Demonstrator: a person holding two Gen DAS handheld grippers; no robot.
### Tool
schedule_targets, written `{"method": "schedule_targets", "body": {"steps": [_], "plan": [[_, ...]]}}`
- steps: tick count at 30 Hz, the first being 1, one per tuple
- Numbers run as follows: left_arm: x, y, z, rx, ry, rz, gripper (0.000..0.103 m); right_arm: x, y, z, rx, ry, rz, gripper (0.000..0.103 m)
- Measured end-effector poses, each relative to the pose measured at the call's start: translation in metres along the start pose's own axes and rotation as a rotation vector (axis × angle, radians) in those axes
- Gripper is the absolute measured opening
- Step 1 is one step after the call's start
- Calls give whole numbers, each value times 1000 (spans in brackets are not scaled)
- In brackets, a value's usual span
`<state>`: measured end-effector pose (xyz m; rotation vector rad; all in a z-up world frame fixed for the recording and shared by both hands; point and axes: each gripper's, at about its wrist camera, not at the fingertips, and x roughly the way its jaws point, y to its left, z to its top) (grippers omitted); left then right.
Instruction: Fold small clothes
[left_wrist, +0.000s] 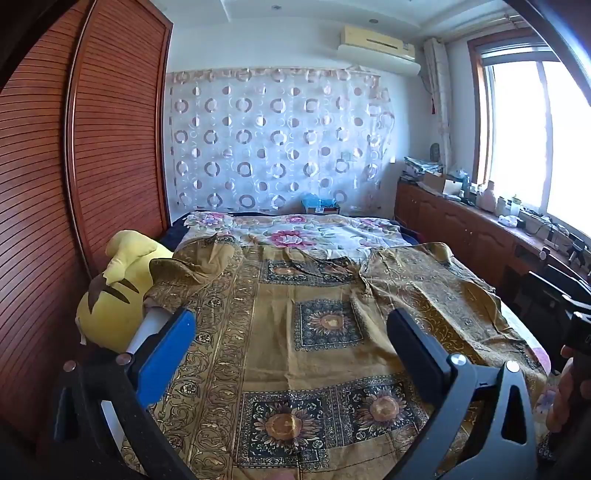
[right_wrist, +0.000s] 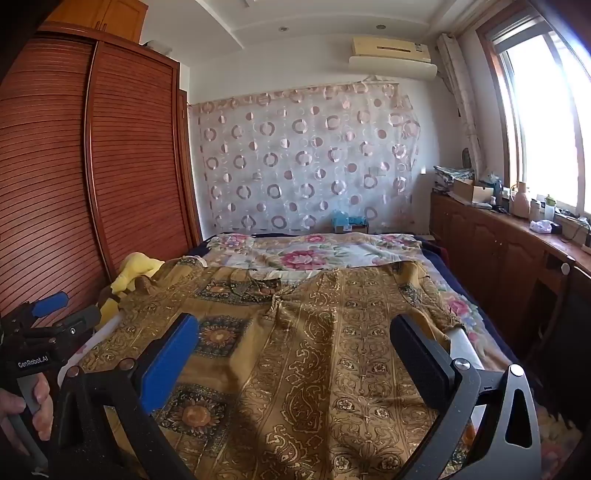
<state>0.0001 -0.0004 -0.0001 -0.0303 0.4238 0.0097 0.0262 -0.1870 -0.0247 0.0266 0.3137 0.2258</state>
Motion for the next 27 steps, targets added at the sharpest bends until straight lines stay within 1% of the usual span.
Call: {"method": "schedule_targets", "body": {"steps": [1, 17, 18, 27], "plan": [[0, 1, 0, -23, -4, -12, 103, 0, 0, 0, 1, 0, 0, 103], [-2, 4, 0, -19, -16, -7, 103, 0, 4, -4, 14, -6, 1, 103], [-4, 4, 4, -18, -16, -8, 103, 0, 4, -4, 16, -6, 2, 103], [-11, 2, 6, -14, -28, -7, 103, 0, -2, 0, 19, -5, 12, 103]]}}
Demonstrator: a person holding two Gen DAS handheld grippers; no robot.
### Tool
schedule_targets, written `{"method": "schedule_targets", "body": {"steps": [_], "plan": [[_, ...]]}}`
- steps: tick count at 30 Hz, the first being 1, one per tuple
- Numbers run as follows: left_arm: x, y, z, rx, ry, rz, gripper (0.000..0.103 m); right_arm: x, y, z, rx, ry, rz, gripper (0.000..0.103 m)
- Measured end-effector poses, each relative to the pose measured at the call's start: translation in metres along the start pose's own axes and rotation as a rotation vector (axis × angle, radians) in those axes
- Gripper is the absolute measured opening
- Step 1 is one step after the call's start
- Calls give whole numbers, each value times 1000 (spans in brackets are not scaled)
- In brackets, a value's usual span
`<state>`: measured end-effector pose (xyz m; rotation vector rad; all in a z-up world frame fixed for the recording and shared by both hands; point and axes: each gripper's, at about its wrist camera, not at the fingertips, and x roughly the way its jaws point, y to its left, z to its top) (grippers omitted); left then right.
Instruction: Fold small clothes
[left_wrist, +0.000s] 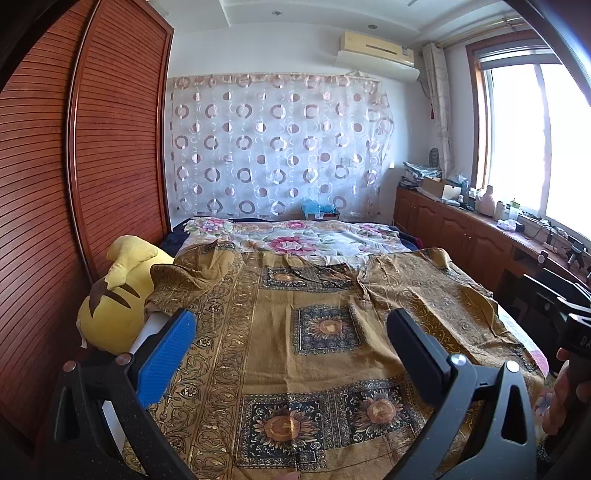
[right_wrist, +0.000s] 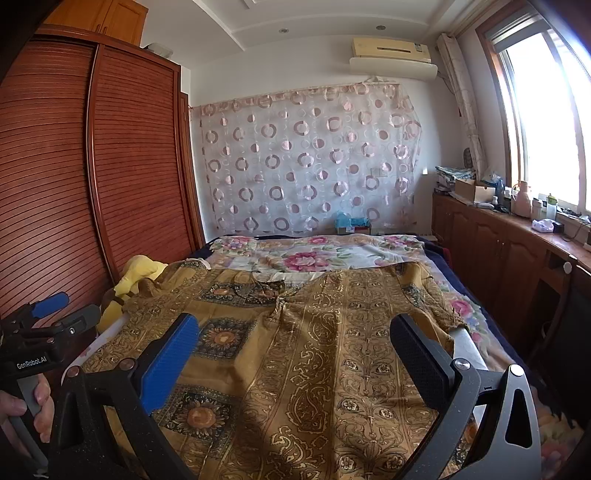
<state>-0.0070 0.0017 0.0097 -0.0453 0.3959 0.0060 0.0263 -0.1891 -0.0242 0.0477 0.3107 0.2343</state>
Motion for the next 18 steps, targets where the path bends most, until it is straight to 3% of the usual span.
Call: {"method": "schedule_targets", "body": {"steps": [18], "plan": [[-2, -2, 1, 6, -4, 0, 103, 2, 2, 0, 3, 0, 1, 103]]}}
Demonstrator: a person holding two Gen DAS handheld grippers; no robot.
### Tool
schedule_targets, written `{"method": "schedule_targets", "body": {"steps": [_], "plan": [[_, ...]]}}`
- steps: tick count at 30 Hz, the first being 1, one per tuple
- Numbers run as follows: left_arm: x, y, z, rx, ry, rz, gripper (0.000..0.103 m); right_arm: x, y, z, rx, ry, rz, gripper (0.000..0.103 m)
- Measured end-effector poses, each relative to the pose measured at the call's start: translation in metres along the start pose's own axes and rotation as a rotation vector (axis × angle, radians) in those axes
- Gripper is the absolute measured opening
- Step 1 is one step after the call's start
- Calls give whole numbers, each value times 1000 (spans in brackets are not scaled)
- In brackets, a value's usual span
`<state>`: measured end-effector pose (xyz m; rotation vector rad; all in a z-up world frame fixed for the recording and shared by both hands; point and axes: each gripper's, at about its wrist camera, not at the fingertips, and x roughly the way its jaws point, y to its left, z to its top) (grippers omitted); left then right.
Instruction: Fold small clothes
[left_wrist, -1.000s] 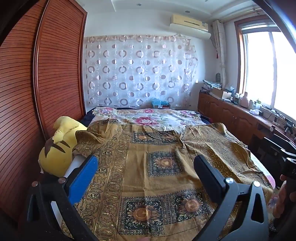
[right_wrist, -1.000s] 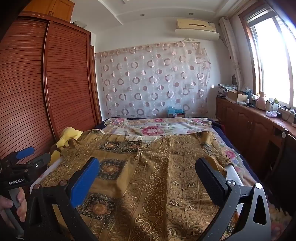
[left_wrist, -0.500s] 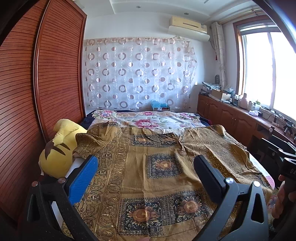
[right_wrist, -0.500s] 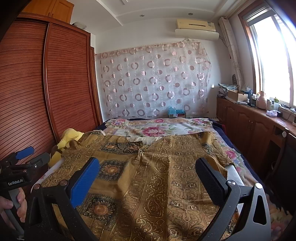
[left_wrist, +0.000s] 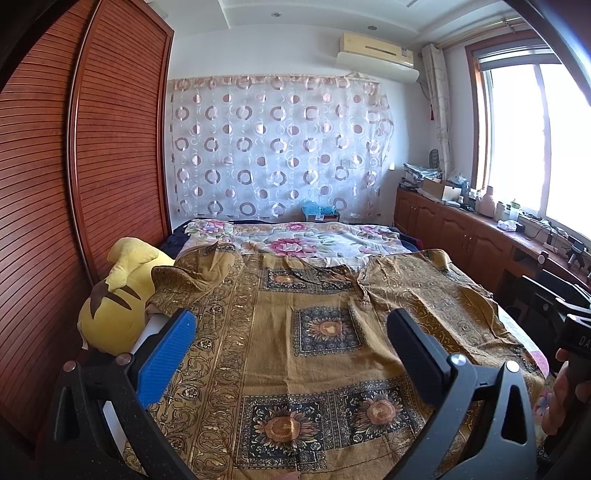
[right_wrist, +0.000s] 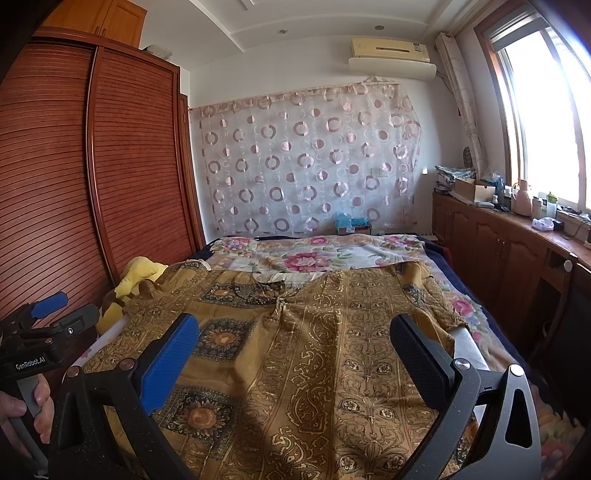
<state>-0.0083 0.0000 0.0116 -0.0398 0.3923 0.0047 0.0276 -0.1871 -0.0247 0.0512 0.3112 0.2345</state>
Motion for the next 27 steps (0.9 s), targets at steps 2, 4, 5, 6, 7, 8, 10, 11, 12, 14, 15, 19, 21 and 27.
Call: {"method": "schedule_targets", "body": {"steps": [2, 4, 5, 6, 7, 8, 10, 11, 12, 14, 15, 19, 21, 27], "plan": [[0, 0, 0, 0, 0, -1, 103, 1, 0, 0, 0, 1, 1, 103], [0, 0, 0, 1, -1, 1, 103, 1, 1, 0, 1, 2, 1, 103], [0, 0, 0, 1, -1, 0, 103, -1, -1, -1, 3, 0, 2, 103], [0, 0, -1, 1, -1, 1, 103, -1, -1, -1, 4, 1, 3, 103], [0, 0, 0, 0, 0, -1, 103, -2, 0, -1, 4, 0, 3, 103], [0, 0, -1, 1, 0, -1, 103, -2, 0, -1, 3, 0, 3, 103], [-1, 0, 0, 1, -1, 0, 103, -1, 0, -1, 3, 0, 5, 103], [-1, 0, 0, 1, -2, 0, 103, -2, 0, 0, 4, -2, 4, 103], [-2, 0, 1, 2, -2, 0, 103, -1, 0, 0, 4, -3, 4, 103], [-2, 0, 0, 2, -3, 1, 103, -1, -1, 0, 5, -3, 4, 103], [-1, 0, 0, 1, -1, 0, 103, -1, -1, -1, 5, -4, 5, 103], [-2, 1, 1, 1, -2, 0, 103, -2, -2, -1, 6, -6, 5, 103], [-1, 1, 1, 2, -1, 0, 103, -1, -2, -1, 5, -7, 5, 103], [-2, 1, 1, 2, -4, 0, 103, -3, -3, -1, 9, -9, 4, 103]]}}
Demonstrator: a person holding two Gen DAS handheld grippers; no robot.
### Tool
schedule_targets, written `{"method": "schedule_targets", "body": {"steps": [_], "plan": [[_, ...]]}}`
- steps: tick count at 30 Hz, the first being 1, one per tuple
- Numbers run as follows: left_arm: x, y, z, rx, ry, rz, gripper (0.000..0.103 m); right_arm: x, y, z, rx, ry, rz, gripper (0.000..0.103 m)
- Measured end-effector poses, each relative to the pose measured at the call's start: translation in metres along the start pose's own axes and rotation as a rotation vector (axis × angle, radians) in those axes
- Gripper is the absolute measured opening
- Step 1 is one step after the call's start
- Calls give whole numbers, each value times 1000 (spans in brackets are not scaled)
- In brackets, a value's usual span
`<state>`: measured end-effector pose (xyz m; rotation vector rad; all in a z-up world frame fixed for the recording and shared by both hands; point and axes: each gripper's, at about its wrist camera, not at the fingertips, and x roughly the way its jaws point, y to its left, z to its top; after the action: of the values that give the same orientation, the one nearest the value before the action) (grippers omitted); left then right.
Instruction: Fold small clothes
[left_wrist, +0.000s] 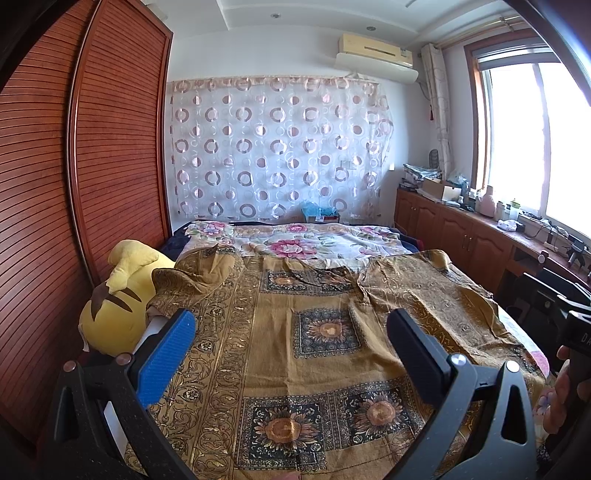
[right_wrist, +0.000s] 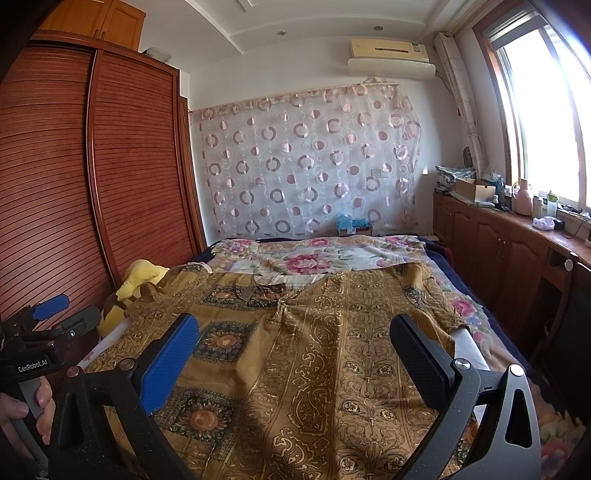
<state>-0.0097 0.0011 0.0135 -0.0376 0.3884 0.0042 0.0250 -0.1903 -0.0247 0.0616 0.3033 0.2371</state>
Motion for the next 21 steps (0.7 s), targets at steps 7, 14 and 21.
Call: {"method": "schedule_targets", "body": {"steps": [7, 14, 21], "plan": [[0, -1, 1, 0, -1, 2, 103, 0, 1, 0, -1, 0, 1, 103], [-1, -1, 2, 2, -2, 1, 103, 0, 0, -1, 0, 0, 3, 103], [-1, -2, 3, 2, -2, 1, 103, 0, 0, -1, -1, -2, 6, 103]]}}
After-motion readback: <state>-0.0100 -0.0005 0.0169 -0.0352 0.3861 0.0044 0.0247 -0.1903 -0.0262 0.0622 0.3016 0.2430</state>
